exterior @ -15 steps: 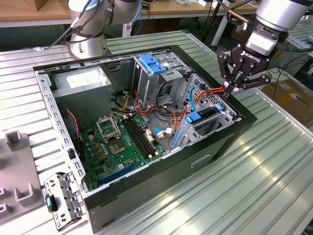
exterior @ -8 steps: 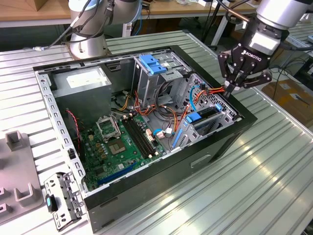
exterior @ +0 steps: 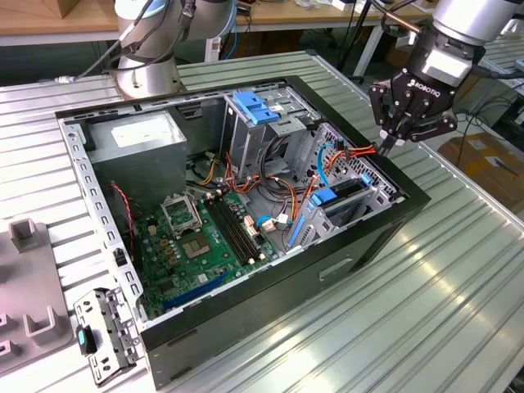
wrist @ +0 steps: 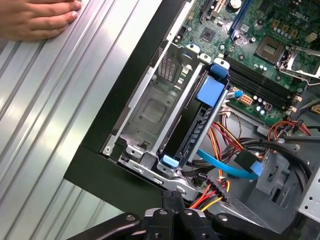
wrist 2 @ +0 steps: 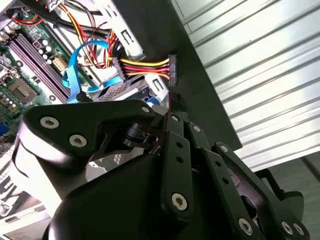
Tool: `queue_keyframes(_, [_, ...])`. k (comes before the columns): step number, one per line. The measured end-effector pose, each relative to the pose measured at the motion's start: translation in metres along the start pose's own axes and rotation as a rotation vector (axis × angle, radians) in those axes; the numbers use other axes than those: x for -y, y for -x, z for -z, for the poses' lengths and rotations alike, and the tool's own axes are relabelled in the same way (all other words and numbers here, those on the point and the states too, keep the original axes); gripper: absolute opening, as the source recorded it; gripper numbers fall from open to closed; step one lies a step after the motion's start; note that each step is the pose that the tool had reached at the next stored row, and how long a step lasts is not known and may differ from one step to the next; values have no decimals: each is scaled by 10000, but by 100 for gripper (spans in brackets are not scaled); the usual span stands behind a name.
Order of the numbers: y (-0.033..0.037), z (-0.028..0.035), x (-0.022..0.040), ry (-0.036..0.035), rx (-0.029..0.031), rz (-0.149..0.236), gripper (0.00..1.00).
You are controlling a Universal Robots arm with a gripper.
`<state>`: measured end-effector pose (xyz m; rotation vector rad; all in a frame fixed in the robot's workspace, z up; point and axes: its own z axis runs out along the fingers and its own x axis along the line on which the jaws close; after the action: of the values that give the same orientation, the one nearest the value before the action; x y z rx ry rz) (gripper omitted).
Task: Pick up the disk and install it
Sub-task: 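Insert the first disk wire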
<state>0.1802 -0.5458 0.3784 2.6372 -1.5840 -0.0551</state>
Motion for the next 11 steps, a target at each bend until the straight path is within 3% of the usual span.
queue_keyframes(2, [0,2,32,0,-5,64,11])
queue_keyframes(4, [-1,3,36,8,-52,760,11])
queue_keyframes(8, [1,4,37,5,-100,1504,11])
queue_keyframes(9, [1,4,37,-24,-62,1575,11])
queue_keyframes(11, [1,3,37,-127,92,1686,11])
